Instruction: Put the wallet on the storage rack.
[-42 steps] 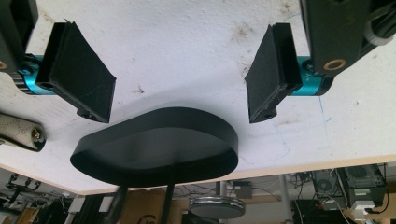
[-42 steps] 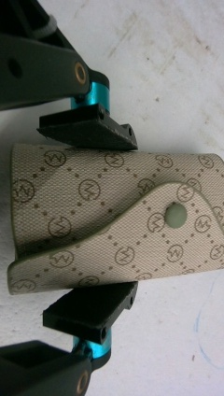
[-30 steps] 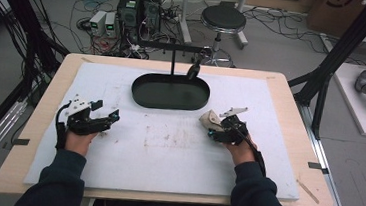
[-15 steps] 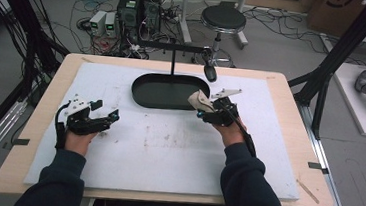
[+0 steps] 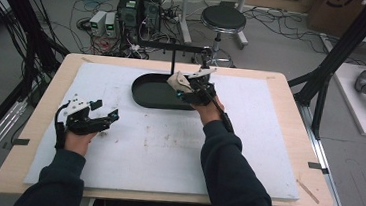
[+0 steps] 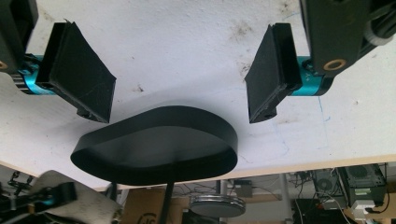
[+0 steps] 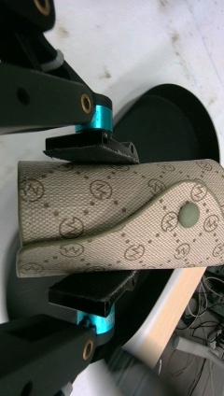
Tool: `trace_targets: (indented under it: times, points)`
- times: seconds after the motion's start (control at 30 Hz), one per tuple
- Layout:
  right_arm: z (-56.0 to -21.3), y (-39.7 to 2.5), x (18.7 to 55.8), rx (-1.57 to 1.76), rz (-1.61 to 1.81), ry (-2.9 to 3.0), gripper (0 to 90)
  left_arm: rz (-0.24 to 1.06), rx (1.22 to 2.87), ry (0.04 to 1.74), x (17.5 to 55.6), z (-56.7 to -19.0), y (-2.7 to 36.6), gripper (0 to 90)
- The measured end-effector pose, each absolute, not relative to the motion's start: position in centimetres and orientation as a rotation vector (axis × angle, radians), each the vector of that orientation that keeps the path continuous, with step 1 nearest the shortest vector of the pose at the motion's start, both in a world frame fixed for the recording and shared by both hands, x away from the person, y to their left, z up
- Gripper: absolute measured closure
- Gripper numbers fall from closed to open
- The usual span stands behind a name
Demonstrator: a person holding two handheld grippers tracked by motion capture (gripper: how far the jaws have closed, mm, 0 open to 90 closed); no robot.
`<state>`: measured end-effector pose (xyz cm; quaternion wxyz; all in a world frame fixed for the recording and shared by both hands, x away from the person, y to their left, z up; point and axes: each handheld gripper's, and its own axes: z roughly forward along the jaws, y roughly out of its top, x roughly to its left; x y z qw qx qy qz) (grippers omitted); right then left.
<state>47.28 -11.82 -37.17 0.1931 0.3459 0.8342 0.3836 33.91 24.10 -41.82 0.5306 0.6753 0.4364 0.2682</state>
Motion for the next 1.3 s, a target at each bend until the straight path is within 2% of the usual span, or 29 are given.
trace_targets:
  times: [0.43,0.73,0.83,0.93,1.2,1.3]
  points:
    - [-39.7,-7.2,50.9,0.986,0.962,2.371,43.2,0.635,1.613,1.040,33.9,-41.8,24.2,23.8]
    - [-41.6,-5.9,51.9,1.022,0.908,2.365,41.2,0.635,1.607,1.044,33.9,-41.8,24.3,23.8]
    - [-41.9,-5.8,51.9,1.039,0.897,2.353,38.6,0.636,1.608,1.042,33.9,-41.8,24.3,23.8]
    - [-41.9,-5.6,51.8,1.019,0.899,2.346,32.2,0.636,1.607,1.043,33.8,-41.8,24.3,23.8]
    - [-40.0,-7.4,50.2,0.959,0.988,2.362,32.9,0.632,1.610,1.034,33.8,-41.8,24.3,23.8]
    - [-39.2,-9.1,49.5,0.984,0.990,2.391,28.3,0.622,1.611,1.027,33.8,-41.9,24.2,23.9]
